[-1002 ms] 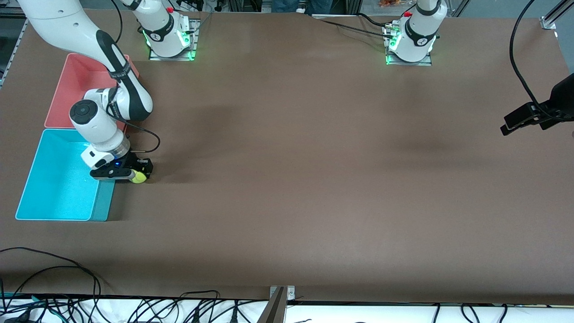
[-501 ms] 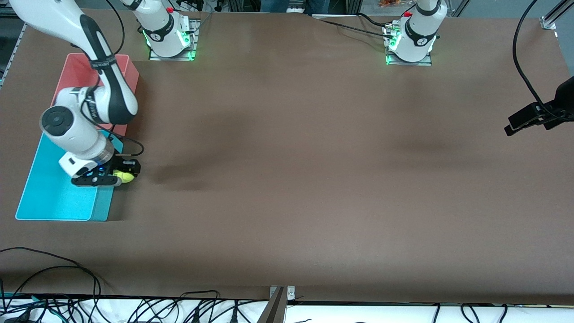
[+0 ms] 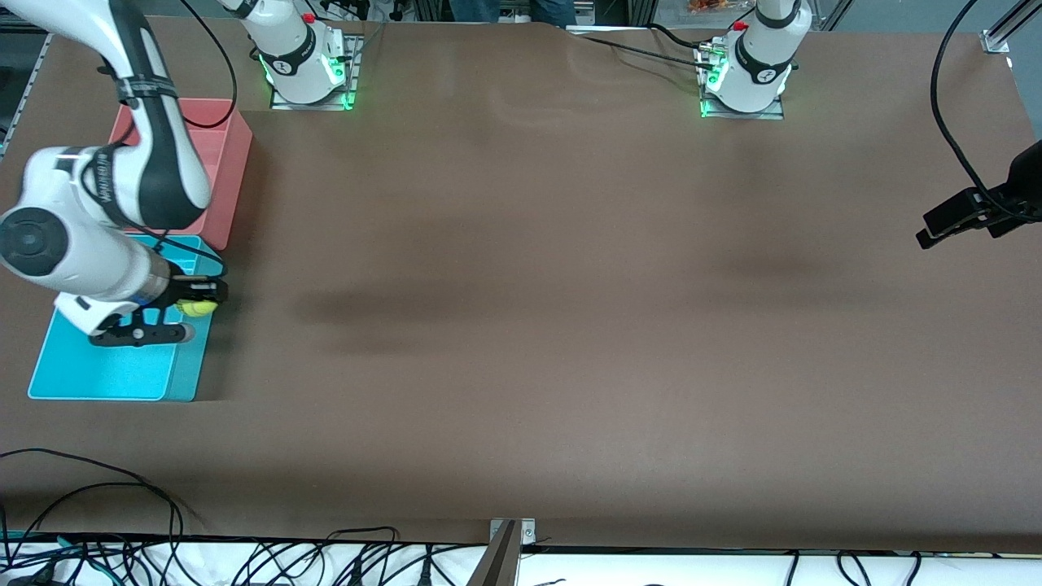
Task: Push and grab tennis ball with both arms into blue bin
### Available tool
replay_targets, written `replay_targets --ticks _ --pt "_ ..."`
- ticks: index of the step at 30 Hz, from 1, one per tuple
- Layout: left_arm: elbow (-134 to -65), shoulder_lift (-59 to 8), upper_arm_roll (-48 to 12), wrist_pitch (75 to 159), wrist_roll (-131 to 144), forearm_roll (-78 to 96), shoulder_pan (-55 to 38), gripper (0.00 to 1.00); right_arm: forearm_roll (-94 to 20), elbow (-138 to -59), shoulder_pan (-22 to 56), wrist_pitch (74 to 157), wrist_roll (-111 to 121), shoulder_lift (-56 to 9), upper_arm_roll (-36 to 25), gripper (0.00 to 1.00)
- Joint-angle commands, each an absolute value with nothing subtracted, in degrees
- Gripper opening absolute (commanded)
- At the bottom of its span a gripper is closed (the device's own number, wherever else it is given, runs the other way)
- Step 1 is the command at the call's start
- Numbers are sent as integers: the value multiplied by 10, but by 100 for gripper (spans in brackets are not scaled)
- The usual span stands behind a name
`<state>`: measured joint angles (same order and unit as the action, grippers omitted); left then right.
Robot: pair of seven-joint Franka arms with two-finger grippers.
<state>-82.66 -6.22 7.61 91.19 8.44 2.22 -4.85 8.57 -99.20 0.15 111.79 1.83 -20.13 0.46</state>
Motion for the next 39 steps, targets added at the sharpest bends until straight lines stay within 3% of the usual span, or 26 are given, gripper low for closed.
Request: replay_targets --ticks 1,12,19,39 --pt "-815 -67 80 912 72 36 -47 100 67 -970 -22 1091 120 -207 -18 42" --pt "-815 -67 77 912 72 36 -48 100 55 -979 -109 1116 268 -243 -23 42" --pt "-815 -67 78 912 72 38 -47 100 27 -1053 -152 1162 317 -255 -23 42" --pt "-815 -67 81 912 72 36 -47 100 -32 -1071 -192 1162 400 -312 -22 44"
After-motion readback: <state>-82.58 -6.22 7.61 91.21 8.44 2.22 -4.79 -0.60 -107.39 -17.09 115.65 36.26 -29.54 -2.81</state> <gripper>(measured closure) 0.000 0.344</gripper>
